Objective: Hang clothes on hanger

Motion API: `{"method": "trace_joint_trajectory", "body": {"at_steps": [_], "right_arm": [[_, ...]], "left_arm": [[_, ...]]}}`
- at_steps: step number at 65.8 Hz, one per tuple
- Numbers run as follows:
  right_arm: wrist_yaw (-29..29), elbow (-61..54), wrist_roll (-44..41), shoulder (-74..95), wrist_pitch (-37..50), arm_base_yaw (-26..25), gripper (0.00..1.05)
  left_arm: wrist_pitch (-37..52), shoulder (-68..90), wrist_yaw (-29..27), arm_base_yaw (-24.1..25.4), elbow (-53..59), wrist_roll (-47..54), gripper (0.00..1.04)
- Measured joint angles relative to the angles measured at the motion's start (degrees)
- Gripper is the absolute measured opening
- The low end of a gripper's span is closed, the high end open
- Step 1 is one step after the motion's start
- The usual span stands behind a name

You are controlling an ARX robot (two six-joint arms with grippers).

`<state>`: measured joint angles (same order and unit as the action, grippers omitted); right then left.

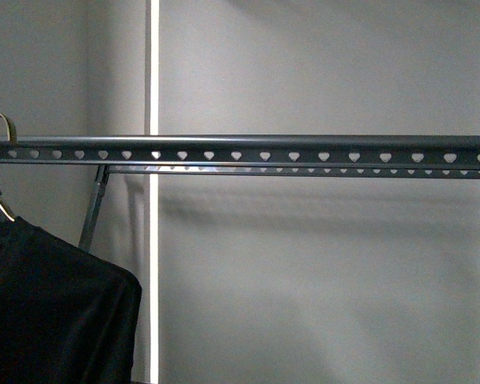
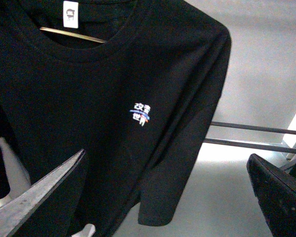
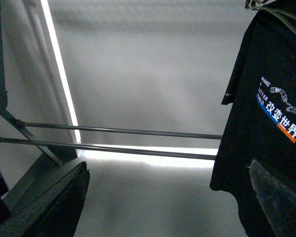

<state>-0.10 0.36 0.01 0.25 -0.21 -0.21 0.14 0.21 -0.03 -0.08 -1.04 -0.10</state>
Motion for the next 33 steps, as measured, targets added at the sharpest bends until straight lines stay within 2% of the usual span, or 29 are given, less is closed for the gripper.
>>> {"method": "trace_joint_trajectory", "body": {"at_steps": [20, 21, 22, 23, 25, 27, 30, 33], "right_arm": [[0.0, 0.0, 0.0, 0.0, 0.0, 0.0, 0.97], [0.0, 0.0, 0.0, 0.0, 0.0, 0.0, 0.97], [0.0, 0.0, 0.0, 0.0, 0.0, 0.0, 0.97], [0.0, 0.0, 0.0, 0.0, 0.0, 0.0, 0.97], [0.1, 0.0, 0.0, 0.0, 0.0, 0.0, 0.97], [0.0, 0.0, 0.0, 0.0, 0.0, 0.0, 0.97], [-0.1, 0.0, 0.0, 0.0, 0.0, 0.0, 0.97], [-0.1, 0.0, 0.0, 0.0, 0.0, 0.0, 0.97]], "left_arm": [[0.0, 0.0, 0.0, 0.0, 0.0, 0.0, 0.98], [-0.2, 0.2, 1.1, 0.3, -0.1, 0.4, 0.98], [-1.7, 1.1, 6.0, 1.7, -0.5, 2.4, 0.98], [-1.7, 1.1, 6.0, 2.0, -0.5, 2.4, 0.98], [-3.9, 3.7, 14.5, 3.8, -1.6, 5.0, 0.98], [-3.2, 7.0, 19.6, 4.3, -2.1, 6.8, 0.98], [0.0, 11.5, 22.1, 3.0, -2.9, 6.9, 0.98], [6.3, 18.2, 19.0, -0.1, -5.6, 5.1, 0.98]]}}
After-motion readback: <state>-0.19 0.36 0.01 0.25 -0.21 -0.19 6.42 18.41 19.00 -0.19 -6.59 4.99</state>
